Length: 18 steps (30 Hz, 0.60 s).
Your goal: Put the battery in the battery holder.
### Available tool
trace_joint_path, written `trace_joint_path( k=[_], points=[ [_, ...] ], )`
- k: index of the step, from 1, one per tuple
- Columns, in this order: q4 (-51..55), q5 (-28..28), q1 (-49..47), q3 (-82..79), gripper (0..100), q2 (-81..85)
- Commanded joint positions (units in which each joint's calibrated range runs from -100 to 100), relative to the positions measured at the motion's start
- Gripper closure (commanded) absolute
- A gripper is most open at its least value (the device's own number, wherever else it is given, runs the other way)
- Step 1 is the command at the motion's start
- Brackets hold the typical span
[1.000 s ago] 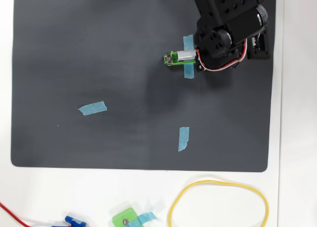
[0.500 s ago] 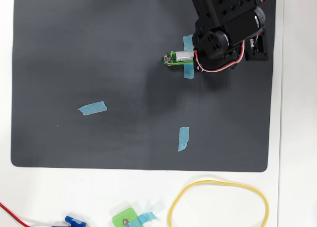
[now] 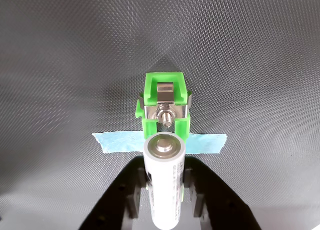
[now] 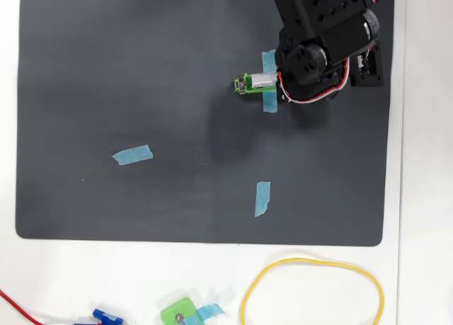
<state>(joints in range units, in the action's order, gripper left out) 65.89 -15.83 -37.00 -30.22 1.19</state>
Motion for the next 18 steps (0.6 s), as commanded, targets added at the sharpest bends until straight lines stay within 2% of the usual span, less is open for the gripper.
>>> trace_joint_path(
  k=[1,5,16,18],
  points=[
    [-0.51,-0.23,0.83,1.67,92,0.56],
    [-0.33,-0.23,0.73,1.67,87,0.56],
    [0.11,-0.23,0.52,1.67,87,0.65],
    [0.11,-0.23,0.42,1.67,91,0.65]
  ],
)
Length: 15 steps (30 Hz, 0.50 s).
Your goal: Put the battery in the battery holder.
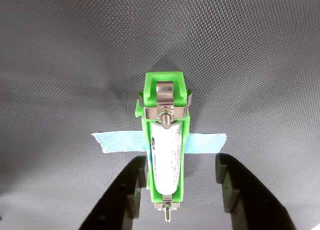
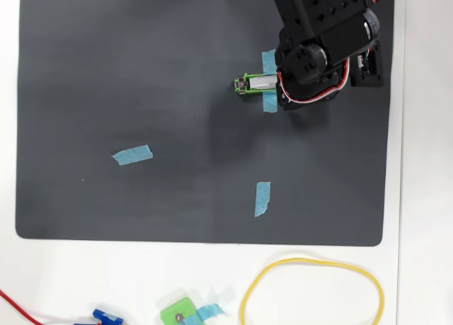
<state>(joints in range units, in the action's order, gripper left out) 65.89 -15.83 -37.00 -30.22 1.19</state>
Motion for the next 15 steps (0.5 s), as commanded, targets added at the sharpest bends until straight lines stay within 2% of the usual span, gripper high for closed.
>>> trace_joint_path(
  k=[1,3,15],
  points=[
    [-0.07,-0.23,0.42,1.67,95,0.65],
    [-0.24,-0.23,0.42,1.67,100,0.65],
    [-0.42,-0.23,0.31,1.67,100,0.65]
  ],
)
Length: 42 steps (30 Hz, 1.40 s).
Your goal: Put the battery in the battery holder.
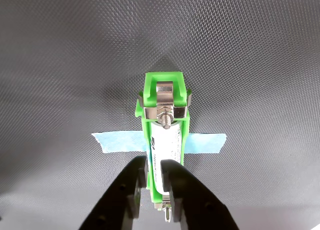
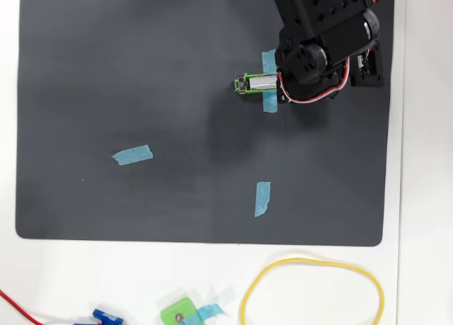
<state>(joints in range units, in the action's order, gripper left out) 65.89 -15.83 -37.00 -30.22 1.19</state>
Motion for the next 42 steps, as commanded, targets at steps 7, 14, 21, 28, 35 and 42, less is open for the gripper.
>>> trace_joint_path(
  k=[7,14,21,28,35,42],
  points=[
    [-0.42,-0.23,-0.62,1.94,100,-0.29],
    [-0.42,0.13,-0.52,2.20,100,-0.46],
    [-0.16,0.29,-0.41,3.79,100,-4.98],
    [0.28,0.29,-0.41,6.16,100,-7.46],
    [0.37,0.29,-0.62,5.46,100,-7.29],
    [0.45,0.34,-2.90,-0.88,100,0.47]
  ],
)
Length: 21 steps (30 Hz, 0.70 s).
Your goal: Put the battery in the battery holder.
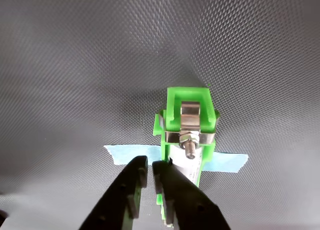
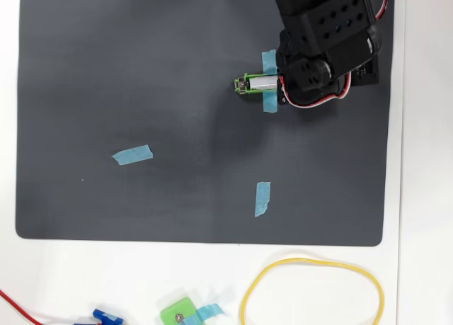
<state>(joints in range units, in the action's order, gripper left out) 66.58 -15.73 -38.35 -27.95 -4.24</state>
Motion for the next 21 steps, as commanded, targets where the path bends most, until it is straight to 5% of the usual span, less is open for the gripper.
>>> trace_joint_path(
  k=[1,13,21],
  points=[
    [-0.76,0.24,-2.08,-5.27,100,8.38],
    [-9.41,8.90,-1.04,-29.06,100,32.60],
    [-16.67,9.26,10.59,-43.68,100,56.48]
  ],
)
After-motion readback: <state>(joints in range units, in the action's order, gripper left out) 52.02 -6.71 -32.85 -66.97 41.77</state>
